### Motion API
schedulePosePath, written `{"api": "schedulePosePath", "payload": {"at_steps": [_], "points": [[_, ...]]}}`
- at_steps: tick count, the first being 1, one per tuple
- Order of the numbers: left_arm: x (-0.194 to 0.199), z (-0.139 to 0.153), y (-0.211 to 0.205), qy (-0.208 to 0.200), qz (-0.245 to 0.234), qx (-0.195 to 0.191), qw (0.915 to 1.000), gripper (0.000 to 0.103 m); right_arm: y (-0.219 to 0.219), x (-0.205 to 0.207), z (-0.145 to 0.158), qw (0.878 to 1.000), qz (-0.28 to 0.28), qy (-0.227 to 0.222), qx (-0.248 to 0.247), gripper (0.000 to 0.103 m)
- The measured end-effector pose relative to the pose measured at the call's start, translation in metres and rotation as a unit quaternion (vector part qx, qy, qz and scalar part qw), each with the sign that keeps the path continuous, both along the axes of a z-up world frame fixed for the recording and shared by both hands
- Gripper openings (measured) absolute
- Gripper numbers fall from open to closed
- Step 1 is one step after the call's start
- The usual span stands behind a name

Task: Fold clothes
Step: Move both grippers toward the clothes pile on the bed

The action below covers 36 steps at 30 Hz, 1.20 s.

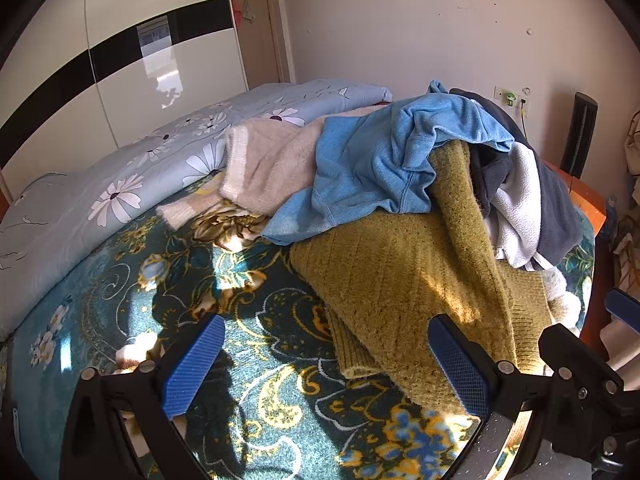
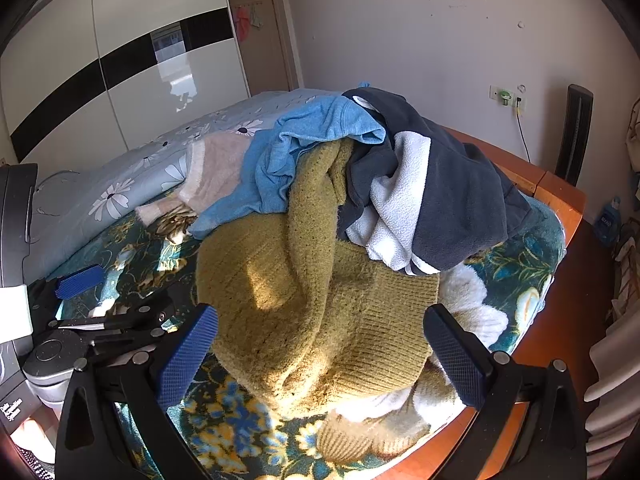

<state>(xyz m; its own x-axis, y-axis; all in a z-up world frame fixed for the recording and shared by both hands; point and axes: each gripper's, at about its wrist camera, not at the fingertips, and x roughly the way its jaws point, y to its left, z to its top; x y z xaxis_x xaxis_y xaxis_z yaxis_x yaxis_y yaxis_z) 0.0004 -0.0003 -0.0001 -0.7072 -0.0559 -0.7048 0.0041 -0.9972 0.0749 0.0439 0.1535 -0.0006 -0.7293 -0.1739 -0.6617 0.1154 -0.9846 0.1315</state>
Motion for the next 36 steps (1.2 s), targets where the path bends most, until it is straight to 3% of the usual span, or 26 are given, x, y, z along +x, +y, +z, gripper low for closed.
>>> {"api": "schedulePosePath", "payload": {"at_steps": [12,36], "points": [[0.006,0.007,-0.001,0.018,0.005,-0.003,0.9998,0.103,-0.001,0.005,0.005,1.0,0.003,0.012,-0.002,0.103],[0.035,0.053,-0.003,0.064,0.008,-0.007,0.9979,0.103,-0.004,0.031,0.047,0.999,0.006,0.051,0.003,0.103]]}}
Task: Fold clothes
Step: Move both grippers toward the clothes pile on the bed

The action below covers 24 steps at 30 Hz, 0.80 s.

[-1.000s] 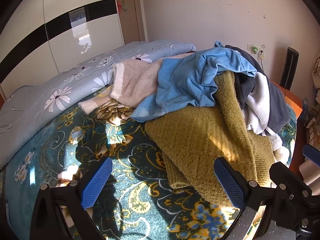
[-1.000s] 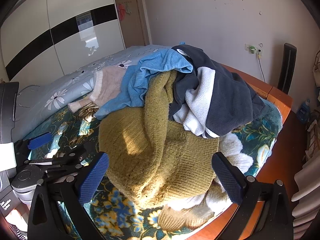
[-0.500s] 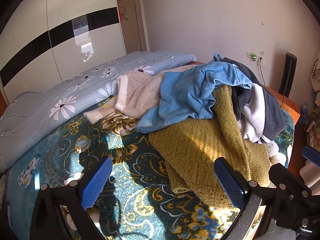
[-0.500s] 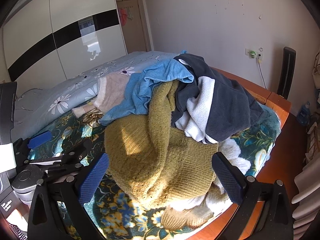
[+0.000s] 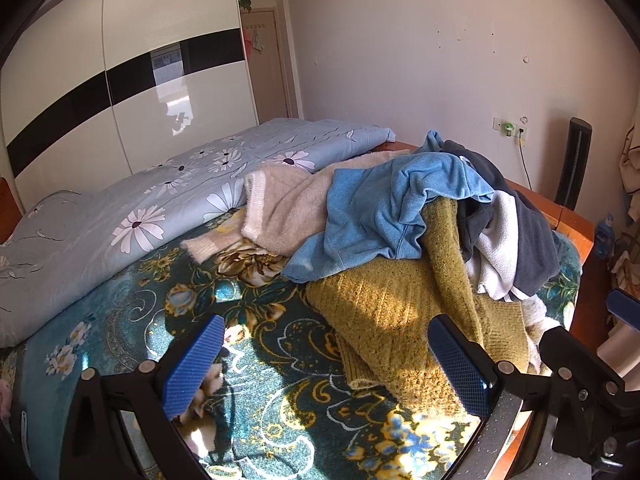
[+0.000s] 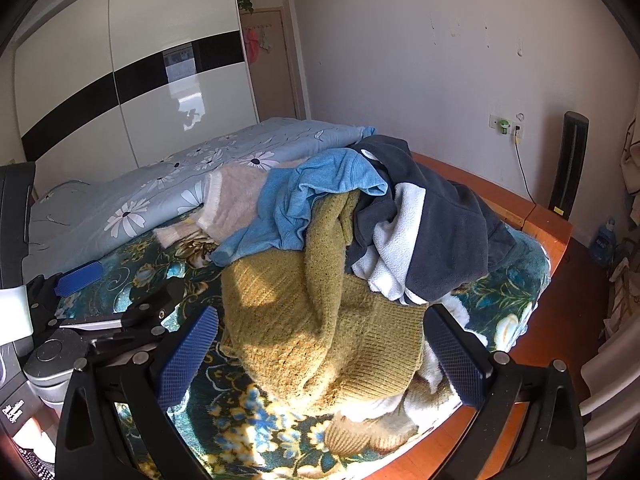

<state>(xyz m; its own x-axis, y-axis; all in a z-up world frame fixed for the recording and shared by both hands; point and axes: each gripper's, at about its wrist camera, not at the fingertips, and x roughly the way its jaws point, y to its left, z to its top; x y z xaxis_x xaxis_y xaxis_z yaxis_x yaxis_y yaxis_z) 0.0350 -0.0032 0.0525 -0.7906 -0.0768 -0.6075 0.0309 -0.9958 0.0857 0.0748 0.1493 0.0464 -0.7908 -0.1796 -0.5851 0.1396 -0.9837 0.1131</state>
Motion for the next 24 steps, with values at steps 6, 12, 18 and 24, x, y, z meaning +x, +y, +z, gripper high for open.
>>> {"api": "schedulePosePath", "payload": {"at_steps": [6,12,18,24], "points": [[0.01,0.011,-0.001,0.01,-0.001,0.004,0.9999,0.103,-0.002,0.008,0.011,1.0,0.003,0.009,0.001,0.103],[0.017,0.022,-0.002,0.021,-0.001,0.006,0.9998,0.103,-0.003,0.017,0.021,1.0,0.004,0.019,0.003,0.103],[0.025,0.029,-0.003,0.03,0.0,0.007,0.9995,0.103,-0.005,0.024,0.03,1.0,0.006,0.026,0.009,0.103],[0.033,0.034,-0.003,0.038,-0.001,0.005,0.9992,0.103,-0.005,0.03,0.035,0.999,0.006,0.033,0.007,0.103]]}}
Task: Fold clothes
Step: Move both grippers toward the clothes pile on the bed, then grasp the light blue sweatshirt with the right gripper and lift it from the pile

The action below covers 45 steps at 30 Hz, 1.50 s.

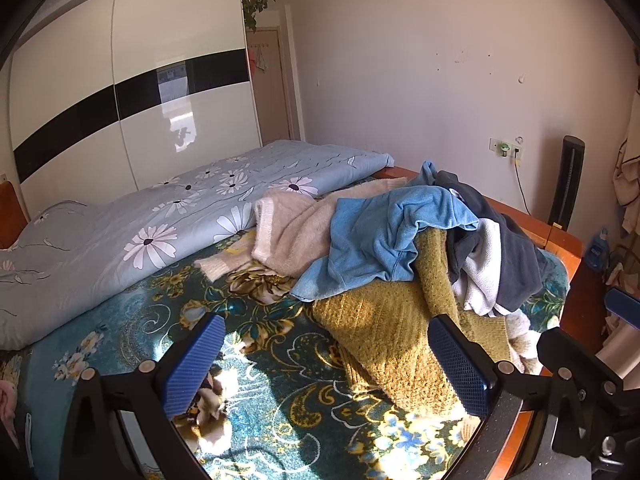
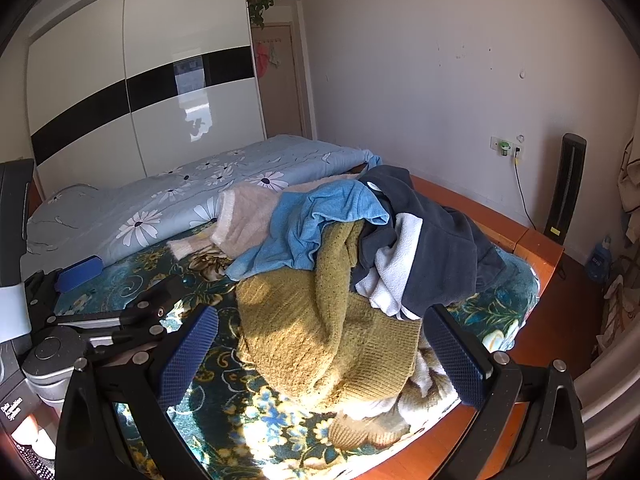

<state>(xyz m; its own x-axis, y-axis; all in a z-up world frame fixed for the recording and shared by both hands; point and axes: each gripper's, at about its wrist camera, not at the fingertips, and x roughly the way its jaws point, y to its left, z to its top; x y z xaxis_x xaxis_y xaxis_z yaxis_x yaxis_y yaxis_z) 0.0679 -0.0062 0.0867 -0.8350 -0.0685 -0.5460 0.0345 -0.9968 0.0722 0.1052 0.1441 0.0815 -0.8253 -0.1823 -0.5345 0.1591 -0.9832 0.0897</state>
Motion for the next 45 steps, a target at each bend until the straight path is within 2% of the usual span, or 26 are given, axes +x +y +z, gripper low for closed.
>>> {"api": "schedulePosePath", "payload": {"at_steps": [3,8,11,14,16,22,25,27,29,31,32,33,34,36,38,41,45], "points": [[0.004,-0.001,-0.005,0.003,-0.011,0.024,0.9997,0.103,0.001,0.002,0.001,1.0,0.005,0.005,-0.007,0.103],[0.004,-0.017,-0.024,-0.028,-0.021,0.073,0.9967,0.103,0.012,-0.001,-0.006,0.995,0.048,0.018,-0.081,0.103],[0.009,-0.031,-0.041,-0.029,-0.005,0.082,0.9962,0.103,0.008,-0.007,-0.012,0.996,0.066,0.032,-0.06,0.103],[0.013,-0.046,-0.067,-0.041,0.008,0.125,0.9913,0.103,0.01,-0.036,-0.023,0.993,0.084,0.005,-0.078,0.103],[0.017,-0.057,-0.087,-0.047,0.025,0.149,0.9874,0.103,0.014,-0.064,-0.033,0.989,0.092,-0.025,-0.115,0.103],[0.031,-0.072,-0.142,-0.041,0.095,0.124,0.9868,0.103,-0.006,-0.157,-0.052,0.989,0.055,-0.051,-0.124,0.1],[0.036,-0.079,-0.167,-0.043,0.119,0.122,0.9844,0.103,-0.012,-0.194,-0.06,0.986,0.042,-0.063,-0.149,0.088],[0.038,-0.085,-0.183,-0.052,0.127,0.14,0.9806,0.103,-0.014,-0.216,-0.065,0.981,0.029,-0.07,-0.177,0.081],[0.04,-0.093,-0.197,-0.06,0.134,0.161,0.976,0.103,-0.013,-0.235,-0.071,0.974,0.015,-0.081,-0.21,0.077],[0.042,-0.102,-0.215,-0.065,0.14,0.178,0.9719,0.103,-0.011,-0.253,-0.076,0.963,0.003,-0.097,-0.252,0.066],[0.042,-0.105,-0.219,-0.068,0.142,0.181,0.9707,0.103,-0.011,-0.26,-0.079,0.959,-0.005,-0.104,-0.264,0.054],[0.045,-0.107,-0.223,-0.07,0.145,0.183,0.9698,0.103,-0.01,-0.266,-0.08,0.956,-0.017,-0.11,-0.27,0.032],[0.047,-0.109,-0.227,-0.072,0.148,0.185,0.9689,0.103,-0.007,-0.27,-0.08,0.953,-0.023,-0.116,-0.278,0.022],[0.052,-0.113,-0.235,-0.076,0.153,0.188,0.9671,0.103,-0.003,-0.273,-0.075,0.949,-0.025,-0.118,-0.291,0.013],[0.057,-0.118,-0.242,-0.08,0.158,0.192,0.9652,0.103,-0.01,-0.263,-0.056,0.957,-0.001,-0.089,-0.278,0.009],[0.072,-0.117,-0.253,-0.076,0.164,0.211,0.9605,0.103,-0.035,-0.236,-0.015,0.962,0.071,-0.048,-0.259,0.005],[0.093,-0.104,-0.264,-0.065,0.167,0.229,0.9568,0.103,-0.094,-0.186,0.043,0.956,0.184,-0.006,-0.229,0.005]]}}
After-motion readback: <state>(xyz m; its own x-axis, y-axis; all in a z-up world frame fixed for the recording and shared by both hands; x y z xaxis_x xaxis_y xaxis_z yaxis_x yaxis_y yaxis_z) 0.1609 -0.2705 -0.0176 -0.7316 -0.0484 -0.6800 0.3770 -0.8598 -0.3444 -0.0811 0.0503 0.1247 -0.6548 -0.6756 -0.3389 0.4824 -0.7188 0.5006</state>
